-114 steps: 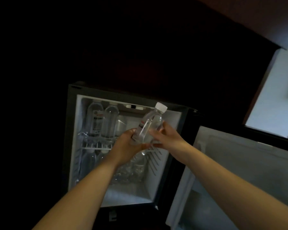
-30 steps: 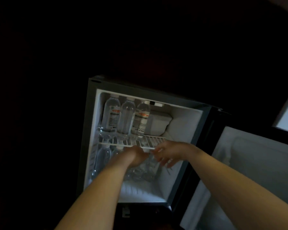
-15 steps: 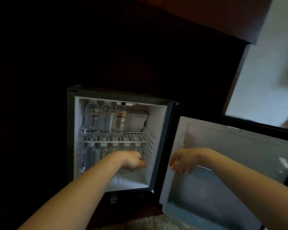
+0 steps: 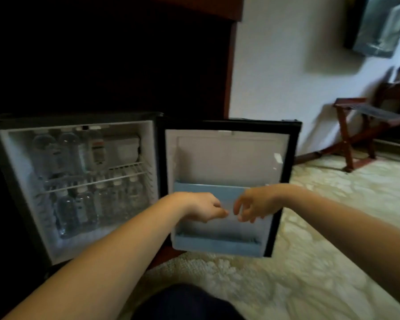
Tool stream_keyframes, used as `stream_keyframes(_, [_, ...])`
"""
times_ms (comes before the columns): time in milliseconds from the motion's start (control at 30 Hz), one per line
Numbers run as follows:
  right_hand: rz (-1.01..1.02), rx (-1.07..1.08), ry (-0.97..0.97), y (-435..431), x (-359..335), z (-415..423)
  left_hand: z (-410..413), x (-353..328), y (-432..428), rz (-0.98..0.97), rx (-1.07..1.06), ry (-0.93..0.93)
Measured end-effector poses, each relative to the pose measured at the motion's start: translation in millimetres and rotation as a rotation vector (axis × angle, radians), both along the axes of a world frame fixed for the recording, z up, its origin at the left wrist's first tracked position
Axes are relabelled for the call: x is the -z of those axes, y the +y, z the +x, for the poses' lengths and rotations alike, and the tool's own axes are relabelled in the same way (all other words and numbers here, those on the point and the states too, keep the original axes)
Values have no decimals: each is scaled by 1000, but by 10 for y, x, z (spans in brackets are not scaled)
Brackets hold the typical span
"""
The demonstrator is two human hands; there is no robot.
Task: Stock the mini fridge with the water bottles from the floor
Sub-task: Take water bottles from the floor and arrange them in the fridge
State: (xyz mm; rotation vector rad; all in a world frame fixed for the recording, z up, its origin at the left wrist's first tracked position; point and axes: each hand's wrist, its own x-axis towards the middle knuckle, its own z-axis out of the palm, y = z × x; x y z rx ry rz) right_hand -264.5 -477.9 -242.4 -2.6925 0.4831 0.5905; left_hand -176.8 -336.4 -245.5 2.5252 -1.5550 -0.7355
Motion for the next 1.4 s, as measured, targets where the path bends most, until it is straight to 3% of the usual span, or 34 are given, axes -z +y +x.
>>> stream_keyframes(233, [-35,99,12,-516,127,-960,-789,238,-700,68,179,3])
stream_keyframes(533, [-32,310,154,-1102,788,-2234,-1818,1165,-1339,159,320,245])
stream_keyframes(667, [-31,398,207,-1193,1256,-2728,-2194,1636,-1486,151,295,367])
stream_keyframes(800, [-241,492,212,-1238,1831,-3142,-2561,2146,-1535,127,257,427])
stream_keyframes(900, [-269,614,224,-1274,2219,-3334,-2772,2497,-1512,96,163,492])
stream_keyframes(1133, [-201,792,-7,-1178,2788,-3411,-2920,2945,-1345,99,55,523])
stream_keyframes(1267, [-375,678,-66,-1130,2829,-3430,-2864,3015,-1239,115,-9,586])
stream_keyframes(1400, [-379,597,-116,-1089,2728,-3422,-2771,3041,-1158,98,-68,610])
